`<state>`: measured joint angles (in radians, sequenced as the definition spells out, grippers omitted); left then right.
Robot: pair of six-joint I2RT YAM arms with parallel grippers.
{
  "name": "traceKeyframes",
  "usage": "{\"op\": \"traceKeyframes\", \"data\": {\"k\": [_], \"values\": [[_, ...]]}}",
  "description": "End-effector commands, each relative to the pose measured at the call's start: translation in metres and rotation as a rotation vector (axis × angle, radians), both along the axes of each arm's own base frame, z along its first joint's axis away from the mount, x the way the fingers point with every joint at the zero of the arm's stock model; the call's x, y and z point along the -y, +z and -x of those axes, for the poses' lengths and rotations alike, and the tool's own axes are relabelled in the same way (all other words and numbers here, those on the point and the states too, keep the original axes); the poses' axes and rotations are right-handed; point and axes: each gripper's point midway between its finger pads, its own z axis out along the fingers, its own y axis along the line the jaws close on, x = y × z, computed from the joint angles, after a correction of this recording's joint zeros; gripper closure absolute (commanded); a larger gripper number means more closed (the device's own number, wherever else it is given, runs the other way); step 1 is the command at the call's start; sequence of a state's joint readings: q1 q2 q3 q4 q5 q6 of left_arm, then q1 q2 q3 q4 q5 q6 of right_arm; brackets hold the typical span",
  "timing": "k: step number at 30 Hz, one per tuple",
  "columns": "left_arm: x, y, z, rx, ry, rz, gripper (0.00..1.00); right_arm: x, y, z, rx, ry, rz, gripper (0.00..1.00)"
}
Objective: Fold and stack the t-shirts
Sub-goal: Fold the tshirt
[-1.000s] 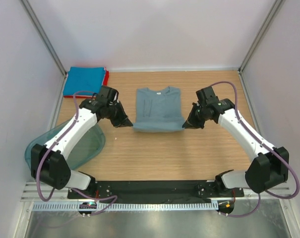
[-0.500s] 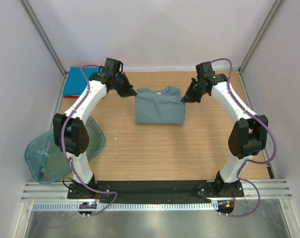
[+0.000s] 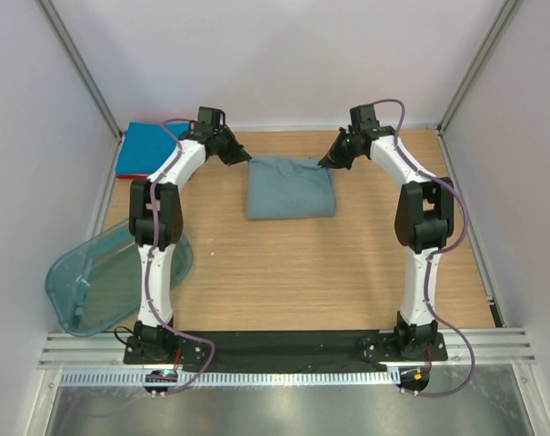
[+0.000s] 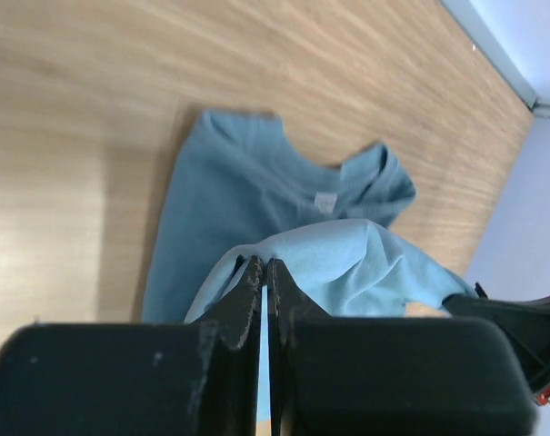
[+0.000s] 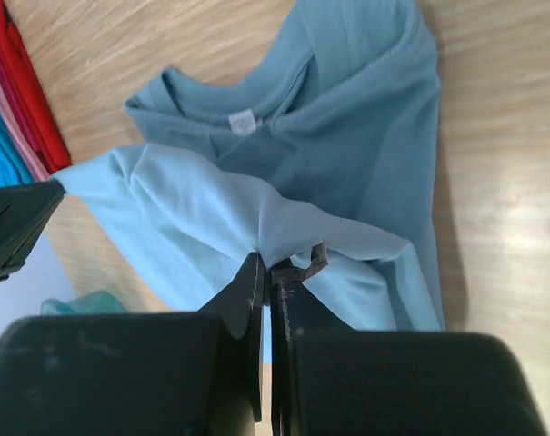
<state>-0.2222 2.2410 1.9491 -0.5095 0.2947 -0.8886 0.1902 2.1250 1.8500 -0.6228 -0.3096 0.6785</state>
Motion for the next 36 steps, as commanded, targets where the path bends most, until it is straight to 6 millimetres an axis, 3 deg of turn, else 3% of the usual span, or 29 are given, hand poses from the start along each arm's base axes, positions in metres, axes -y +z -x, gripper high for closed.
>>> {"op": "traceKeyframes", "data": {"k": [1,2,3,4,5,6,8,9,10,11,12,13,14,18,19,20,21,22,23,25,26,28,30,34,36], "values": [[0.010,0.025,-0.043,0.151,-0.017,0.086,1.00,0.000,0.022,-0.038,0.120,-0.019,-0.066,0.97],[0.012,0.034,-0.053,0.187,-0.019,0.097,1.00,0.000,0.007,-0.047,0.110,-0.022,-0.075,0.96],[0.015,0.018,-0.059,0.173,-0.030,0.103,1.00,0.001,0.004,-0.054,0.116,-0.031,-0.084,0.94],[0.017,0.016,-0.064,0.179,-0.032,0.107,1.00,0.002,0.008,-0.062,0.134,-0.035,-0.091,0.94],[0.019,0.031,-0.075,0.230,-0.034,0.126,1.00,0.002,-0.004,-0.069,0.126,-0.040,-0.091,0.94],[0.021,0.017,-0.081,0.219,-0.032,0.134,1.00,0.004,-0.005,-0.075,0.139,-0.046,-0.092,0.94],[0.017,0.014,-0.091,0.232,-0.010,0.152,1.00,0.008,-0.003,-0.089,0.160,-0.073,-0.106,0.94],[0.017,0.016,-0.097,0.246,-0.003,0.159,0.95,0.010,-0.015,-0.095,0.148,-0.088,-0.112,0.91],[0.015,0.003,-0.099,0.220,0.004,0.172,0.88,0.011,-0.014,-0.099,0.142,-0.113,-0.137,0.85],[0.013,0.001,-0.100,0.214,0.006,0.179,0.84,0.014,-0.014,-0.104,0.148,-0.121,-0.152,0.66],[0.013,-0.002,-0.100,0.209,0.003,0.182,0.77,0.014,-0.019,-0.104,0.137,-0.125,-0.163,0.58],[0.012,0.003,-0.098,0.214,0.003,0.180,0.74,0.016,-0.016,-0.105,0.146,-0.116,-0.164,0.50],[0.009,0.006,-0.097,0.227,-0.006,0.160,0.73,0.017,-0.012,-0.104,0.157,-0.104,-0.162,0.35],[-0.007,0.030,-0.085,0.254,0.001,0.065,0.71,0.033,0.004,-0.088,0.153,-0.090,-0.110,0.30],[-0.010,0.023,-0.078,0.232,0.006,0.050,0.71,0.033,0.013,-0.079,0.155,-0.081,-0.104,0.30],[-0.011,0.046,-0.074,0.262,0.012,0.050,0.70,0.033,0.012,-0.071,0.136,-0.064,-0.094,0.30],[-0.013,0.049,-0.070,0.266,0.014,0.038,0.70,0.031,0.006,-0.060,0.110,-0.045,-0.102,0.30],[-0.010,0.043,-0.060,0.241,0.008,0.027,0.70,0.029,0.014,-0.053,0.115,-0.029,-0.109,0.30],[-0.008,0.060,-0.054,0.268,0.000,0.023,0.70,0.028,0.012,-0.044,0.093,-0.017,-0.106,0.31],[0.002,0.060,-0.039,0.271,-0.040,-0.001,0.69,0.027,0.001,-0.025,0.053,0.027,-0.085,0.33],[0.006,0.050,-0.029,0.244,-0.058,-0.007,0.69,0.026,0.006,-0.016,0.048,0.042,-0.077,0.34],[0.025,0.052,-0.013,0.238,-0.125,0.018,0.69,0.025,0.000,-0.001,0.026,0.075,-0.073,0.36],[0.038,0.038,0.000,0.209,-0.173,0.018,0.69,0.026,0.002,0.005,0.034,0.084,-0.071,0.37],[0.065,0.002,0.018,0.152,-0.255,0.008,0.69,0.027,-0.024,0.018,-0.025,0.103,-0.062,0.37],[0.068,-0.011,0.014,0.146,-0.255,0.005,0.69,0.027,-0.041,0.022,-0.043,0.115,-0.060,0.38]]}}
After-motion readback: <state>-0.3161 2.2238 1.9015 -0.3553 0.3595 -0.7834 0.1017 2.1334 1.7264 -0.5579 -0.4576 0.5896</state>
